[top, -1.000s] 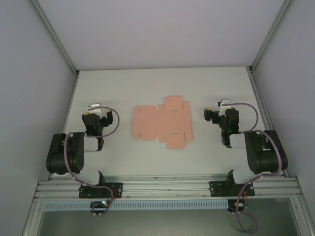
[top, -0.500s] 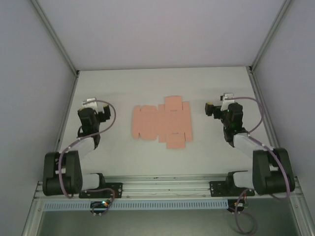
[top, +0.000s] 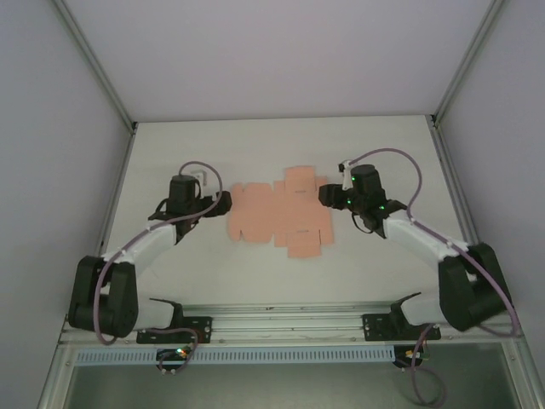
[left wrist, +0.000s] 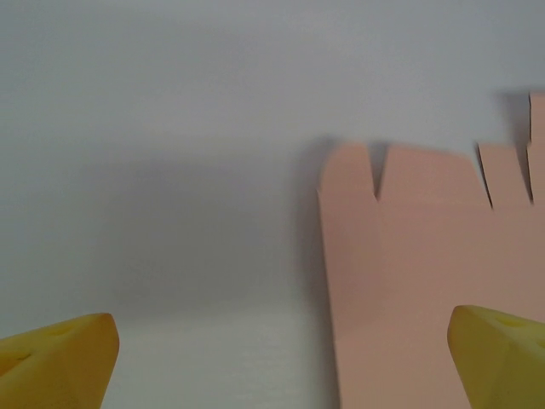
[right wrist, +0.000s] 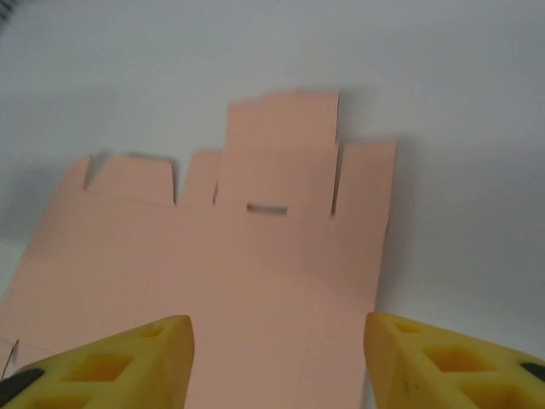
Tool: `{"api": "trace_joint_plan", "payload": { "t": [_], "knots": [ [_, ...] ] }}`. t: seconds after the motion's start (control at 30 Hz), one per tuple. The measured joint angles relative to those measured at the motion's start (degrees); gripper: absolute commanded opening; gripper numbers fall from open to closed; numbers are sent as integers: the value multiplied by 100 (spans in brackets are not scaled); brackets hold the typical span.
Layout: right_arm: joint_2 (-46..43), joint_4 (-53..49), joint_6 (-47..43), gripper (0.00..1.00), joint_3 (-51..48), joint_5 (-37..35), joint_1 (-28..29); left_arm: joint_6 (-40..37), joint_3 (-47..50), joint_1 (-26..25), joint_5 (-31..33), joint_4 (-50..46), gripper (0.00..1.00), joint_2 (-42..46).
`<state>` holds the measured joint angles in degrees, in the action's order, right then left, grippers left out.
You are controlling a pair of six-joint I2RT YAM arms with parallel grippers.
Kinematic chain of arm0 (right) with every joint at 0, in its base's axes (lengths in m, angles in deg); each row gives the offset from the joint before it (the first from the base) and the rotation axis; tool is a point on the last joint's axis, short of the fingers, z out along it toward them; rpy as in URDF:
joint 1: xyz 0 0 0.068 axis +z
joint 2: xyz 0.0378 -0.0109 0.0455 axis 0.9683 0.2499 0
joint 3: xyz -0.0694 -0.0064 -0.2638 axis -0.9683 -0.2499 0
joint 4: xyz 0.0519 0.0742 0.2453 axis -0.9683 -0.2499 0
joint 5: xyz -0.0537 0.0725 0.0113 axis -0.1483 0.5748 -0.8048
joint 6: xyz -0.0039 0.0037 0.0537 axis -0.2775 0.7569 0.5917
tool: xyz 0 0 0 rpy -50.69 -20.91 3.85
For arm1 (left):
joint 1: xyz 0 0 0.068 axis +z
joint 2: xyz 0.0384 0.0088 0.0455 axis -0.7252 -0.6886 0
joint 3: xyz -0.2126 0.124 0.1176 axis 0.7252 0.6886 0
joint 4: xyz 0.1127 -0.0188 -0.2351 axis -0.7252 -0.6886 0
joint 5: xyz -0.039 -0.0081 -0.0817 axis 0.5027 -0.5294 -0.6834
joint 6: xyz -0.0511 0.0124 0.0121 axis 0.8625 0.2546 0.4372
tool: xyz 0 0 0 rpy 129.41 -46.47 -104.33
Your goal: Assemble paper box
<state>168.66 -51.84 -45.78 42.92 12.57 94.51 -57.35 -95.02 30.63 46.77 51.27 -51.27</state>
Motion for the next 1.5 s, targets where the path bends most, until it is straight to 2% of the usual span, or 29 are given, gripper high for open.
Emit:
{"api": "trace_joint_plan", "payload": {
  "t": [0.13,0.23,0.37,0.67,0.73,0.8,0.93,1.1,1.13,1.17,1.2,1.27,1.33,1.4,1.5],
  "knots": [
    [1019,-120,260,37,417,302,57,245,-9,-24,-426,-35,100,-385],
    [1648,-205,413,31,680,369,70,310,-13,-24,-601,-35,100,-529],
    [2184,-254,597,30,767,428,72,350,-13,-24,-772,-26,100,-616],
    [2229,42,675,28,693,479,68,442,-13,-24,-1325,461,100,-999],
    [2229,79,647,27,682,479,68,505,-13,-24,-1545,667,97,-1163],
    [2238,131,605,28,658,487,68,614,-11,-24,-1746,918,90,-1314],
    [2253,210,533,28,645,511,68,761,-37,-33,-1899,1191,60,-1537],
    [2282,275,420,27,645,577,66,826,-133,-101,-1937,1311,33,-1770],
    [2280,282,417,28,638,581,66,835,-133,-103,-1958,1344,25,-1770],
    [2280,308,415,28,627,586,66,861,-133,-96,-1961,1399,8,-1770],
    [2280,319,415,29,623,595,63,850,-136,-90,-1971,1453,0,-1770],
    [2275,330,398,31,623,619,61,887,-151,-105,-2000,1528,0,-1768],
    [2245,315,380,37,623,629,61,901,-162,-98,-2024,1545,0,-1742],
    [2157,214,339,50,614,680,57,905,-162,-111,-2068,1530,0,-1637],
    [1781,-28,267,63,531,745,50,907,-153,-142,-2151,1478,0,-1257]
  ]
}}
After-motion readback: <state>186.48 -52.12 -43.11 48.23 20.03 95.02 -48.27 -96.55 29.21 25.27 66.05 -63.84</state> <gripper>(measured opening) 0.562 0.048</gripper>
